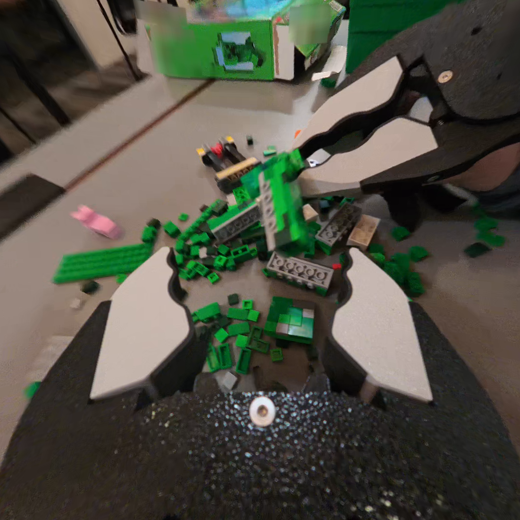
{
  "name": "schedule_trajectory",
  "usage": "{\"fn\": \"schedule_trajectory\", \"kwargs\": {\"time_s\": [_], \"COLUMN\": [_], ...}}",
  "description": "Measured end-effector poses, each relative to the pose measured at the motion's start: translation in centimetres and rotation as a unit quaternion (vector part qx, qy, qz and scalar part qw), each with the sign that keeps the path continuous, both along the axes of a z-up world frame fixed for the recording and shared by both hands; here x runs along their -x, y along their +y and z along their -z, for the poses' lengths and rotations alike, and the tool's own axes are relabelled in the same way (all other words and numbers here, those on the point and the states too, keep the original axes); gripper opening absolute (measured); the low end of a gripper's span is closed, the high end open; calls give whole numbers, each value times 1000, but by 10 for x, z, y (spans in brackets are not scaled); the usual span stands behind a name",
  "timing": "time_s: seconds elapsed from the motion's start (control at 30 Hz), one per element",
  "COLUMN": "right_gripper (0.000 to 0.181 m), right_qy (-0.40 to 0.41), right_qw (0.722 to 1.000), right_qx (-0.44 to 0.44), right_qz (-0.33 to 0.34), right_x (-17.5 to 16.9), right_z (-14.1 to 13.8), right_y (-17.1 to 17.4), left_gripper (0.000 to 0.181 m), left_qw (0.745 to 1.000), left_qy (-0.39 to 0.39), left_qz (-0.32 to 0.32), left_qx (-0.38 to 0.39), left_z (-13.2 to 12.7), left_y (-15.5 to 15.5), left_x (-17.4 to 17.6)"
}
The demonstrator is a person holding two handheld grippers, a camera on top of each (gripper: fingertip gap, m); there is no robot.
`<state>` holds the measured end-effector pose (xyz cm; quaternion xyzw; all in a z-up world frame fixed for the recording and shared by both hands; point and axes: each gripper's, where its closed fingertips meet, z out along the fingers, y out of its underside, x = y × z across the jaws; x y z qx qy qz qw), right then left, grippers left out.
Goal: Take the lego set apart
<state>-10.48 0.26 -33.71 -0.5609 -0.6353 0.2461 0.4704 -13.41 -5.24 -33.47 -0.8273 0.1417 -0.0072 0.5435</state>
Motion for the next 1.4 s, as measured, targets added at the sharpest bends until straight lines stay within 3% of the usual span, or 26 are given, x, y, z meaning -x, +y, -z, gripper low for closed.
{"fn": "schedule_trajectory", "kwargs": {"time_s": [0.17,0.27,0.33,0.4,0.5,0.7,0.83,1.0,1.17,1.3,1.4], "right_gripper": [18,18,18,18,18,18,18,18,18,18,18], "right_qy": [-31,-37,-38,-30,18,40,75,111,131,142,138], "right_qw": [995,991,989,987,991,985,987,984,943,939,953], "right_qx": [-92,-124,-142,-155,-131,-152,-108,80,276,292,254], "right_qz": [29,32,28,6,-35,-65,-88,-116,-134,-110,-86], "right_x": [1,2,3,3,2,4,4,2,2,1,-2], "right_z": [-2,-5,-7,-9,-22,-27,-34,-36,-34,-35,-35], "right_y": [-2,-7,-9,-13,-21,-31,-38,-40,-40,-31,-21], "left_gripper": [74,35,25,23,22,22,23,22,22,22,22], "left_qw": [980,966,965,980,998,985,966,950,953,942,952], "left_qy": [188,246,248,184,13,-163,-247,-295,-279,-325,-301], "left_qz": [-33,-45,-46,-36,-4,48,70,89,82,50,-2], "left_qx": [-50,-60,-66,-62,-55,-41,-38,-51,-80,-74,-47], "left_z": [-13,-13,-16,-20,-23,-26,-31,-37,-47,-41,-27], "left_y": [1,0,-1,-2,-6,-13,-16,-16,-17,-14,-12], "left_x": [-2,-1,0,1,2,5,4,1,2,16,31]}}
